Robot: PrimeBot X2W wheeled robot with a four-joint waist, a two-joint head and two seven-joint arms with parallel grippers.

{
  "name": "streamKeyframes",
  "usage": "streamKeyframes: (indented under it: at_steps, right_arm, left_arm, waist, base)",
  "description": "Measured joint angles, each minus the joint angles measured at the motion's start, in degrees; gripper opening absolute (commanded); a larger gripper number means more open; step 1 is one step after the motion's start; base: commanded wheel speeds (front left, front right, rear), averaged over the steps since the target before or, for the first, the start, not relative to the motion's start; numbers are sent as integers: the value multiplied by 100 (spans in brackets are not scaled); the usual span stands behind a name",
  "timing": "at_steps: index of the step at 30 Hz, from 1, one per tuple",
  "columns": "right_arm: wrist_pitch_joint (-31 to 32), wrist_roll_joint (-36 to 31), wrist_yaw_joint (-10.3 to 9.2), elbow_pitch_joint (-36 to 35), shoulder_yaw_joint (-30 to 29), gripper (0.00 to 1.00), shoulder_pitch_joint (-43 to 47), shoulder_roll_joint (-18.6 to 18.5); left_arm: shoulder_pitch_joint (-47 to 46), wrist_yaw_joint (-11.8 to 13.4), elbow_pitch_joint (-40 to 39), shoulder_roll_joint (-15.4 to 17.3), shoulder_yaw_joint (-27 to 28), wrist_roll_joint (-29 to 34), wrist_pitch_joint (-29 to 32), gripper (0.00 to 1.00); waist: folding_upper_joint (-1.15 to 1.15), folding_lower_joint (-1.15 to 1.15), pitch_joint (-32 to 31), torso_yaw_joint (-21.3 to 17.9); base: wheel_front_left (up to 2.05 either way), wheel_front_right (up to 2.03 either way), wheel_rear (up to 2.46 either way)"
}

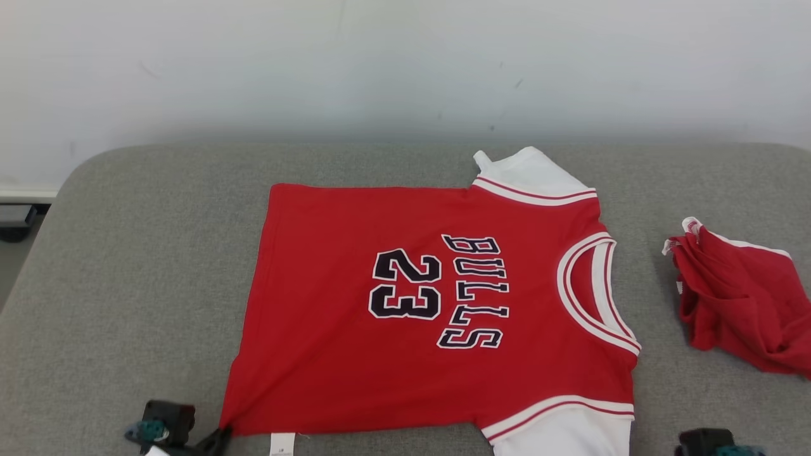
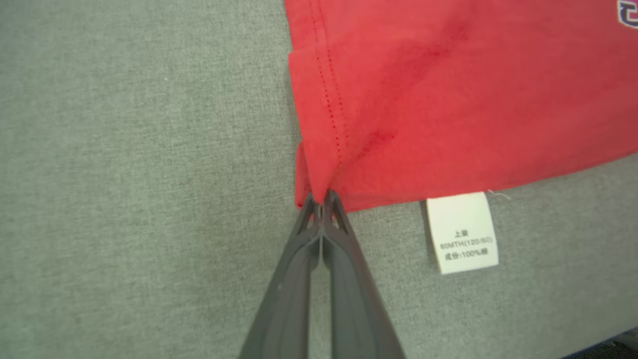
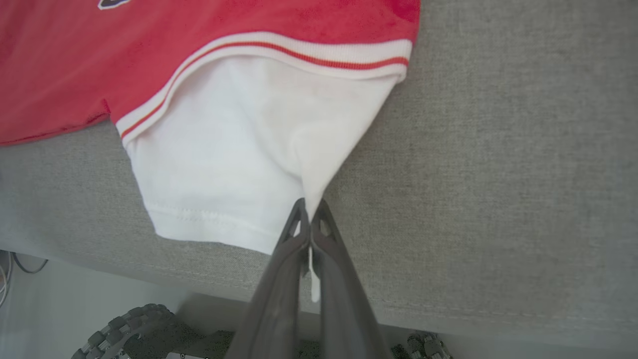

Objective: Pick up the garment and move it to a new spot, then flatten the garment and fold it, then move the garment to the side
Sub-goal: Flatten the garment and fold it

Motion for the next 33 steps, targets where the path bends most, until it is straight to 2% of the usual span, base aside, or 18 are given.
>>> streamKeyframes:
  at_steps: [7, 9, 12, 14, 21, 28, 33]
  right_arm:
    - [263, 499, 59, -417, -286, 0, 516, -105]
    - [311, 695, 107, -599, -346, 0, 603, -78]
    - [483, 1115, 277, -827, -370, 0, 745, -12]
    - [636, 1250, 304, -968, -375, 0, 878, -26]
    - [910, 1322, 212, -1235, -628, 0, 1159, -283]
    - [905, 1449, 142, -1605, -798, 0, 998, -215]
    - [901, 1616, 105, -1858, -902, 0, 640, -137]
  left_arm:
    - [357, 1, -221, 177, -18, 2, -48, 0]
    - [428, 5, -320, 199, -27, 8, -52, 0]
    - [430, 7, -445, 190, -64, 18, -51, 0]
    - [436, 27, -502, 199, -60, 19, -49, 0]
    - [759, 160, -690, 350, -16, 22, 52, 0]
    - [727, 269, -1070, 380, 35, 11, 186, 0]
    - [373, 321, -1284, 376, 32, 55, 363, 0]
  waist:
    - [0, 0, -177, -95]
    - [0, 0, -212, -115]
    - [0, 0, -246, -117]
    - [0, 0, -267, -108]
    - [0, 0, -275, -139]
    - [0, 0, -209, -139]
    - [0, 0, -124, -99]
  base:
    - [0, 0, 0]
    - [0, 0, 0]
    - [0, 0, 0]
    - [0, 0, 0]
    - [0, 0, 0]
    - [0, 0, 0]
    - [0, 0, 0]
